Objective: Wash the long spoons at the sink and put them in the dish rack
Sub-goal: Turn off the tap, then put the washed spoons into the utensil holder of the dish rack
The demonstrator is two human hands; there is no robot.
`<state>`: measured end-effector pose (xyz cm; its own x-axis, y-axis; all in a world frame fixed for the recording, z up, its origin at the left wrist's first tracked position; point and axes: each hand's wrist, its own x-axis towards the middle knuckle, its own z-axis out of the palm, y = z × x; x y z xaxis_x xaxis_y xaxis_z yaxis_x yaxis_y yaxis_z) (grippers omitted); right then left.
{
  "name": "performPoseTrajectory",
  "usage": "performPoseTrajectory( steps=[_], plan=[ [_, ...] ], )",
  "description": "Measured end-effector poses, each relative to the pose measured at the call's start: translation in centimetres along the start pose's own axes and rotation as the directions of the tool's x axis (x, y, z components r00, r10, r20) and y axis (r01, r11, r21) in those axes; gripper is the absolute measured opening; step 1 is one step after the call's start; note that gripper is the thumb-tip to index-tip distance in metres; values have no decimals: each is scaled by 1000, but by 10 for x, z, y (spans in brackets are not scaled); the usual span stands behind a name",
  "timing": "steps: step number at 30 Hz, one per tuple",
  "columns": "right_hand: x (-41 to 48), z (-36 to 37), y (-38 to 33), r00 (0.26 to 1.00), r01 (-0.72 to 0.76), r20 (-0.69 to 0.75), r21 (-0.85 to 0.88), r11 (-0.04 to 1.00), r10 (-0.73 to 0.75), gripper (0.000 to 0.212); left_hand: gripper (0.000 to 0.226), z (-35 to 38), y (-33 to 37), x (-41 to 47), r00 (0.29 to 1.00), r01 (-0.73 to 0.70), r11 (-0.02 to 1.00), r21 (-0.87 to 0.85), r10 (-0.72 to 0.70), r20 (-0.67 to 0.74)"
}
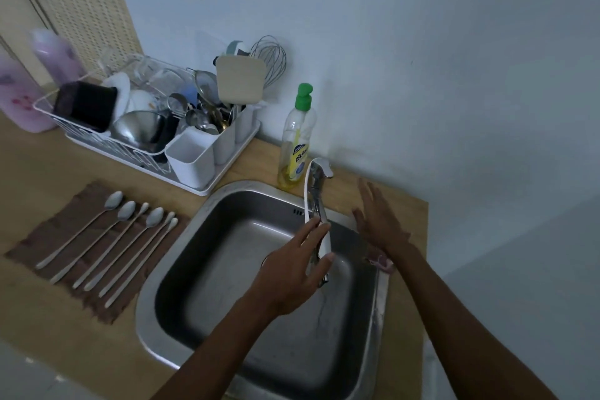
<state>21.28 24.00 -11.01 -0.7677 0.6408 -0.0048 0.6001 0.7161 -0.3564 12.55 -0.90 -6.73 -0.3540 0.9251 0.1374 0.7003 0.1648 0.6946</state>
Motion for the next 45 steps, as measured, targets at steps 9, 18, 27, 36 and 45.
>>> performPoseTrajectory(
  steps=[9, 18, 27, 36, 45],
  plan=[
    [18, -6, -44, 986, 164, -32, -40, 986, -166, 106, 62, -13, 0, -5, 999, -3, 1000, -4, 3, 46],
    [-1, 9, -48, 995, 96, 2, -66, 993, -96, 102, 58, -26, -13, -7, 995, -24, 1000, 17, 22, 94],
    [-100, 52, -73, 972, -115, -185, 172, 978, 147, 62, 72, 12, -97, -66, 911, 220, 896, 385, -330, 247],
    [-168, 126, -91, 938, -298, 207, 77, 952, 277, 60, 49, -3, -133, -88, 875, 243, 871, 426, -386, 292],
    [-132, 109, -166, 954, -281, 7, 366, 887, 299, 28, 26, -99, -152, -79, 930, 274, 959, 71, -245, -276]
  ],
)
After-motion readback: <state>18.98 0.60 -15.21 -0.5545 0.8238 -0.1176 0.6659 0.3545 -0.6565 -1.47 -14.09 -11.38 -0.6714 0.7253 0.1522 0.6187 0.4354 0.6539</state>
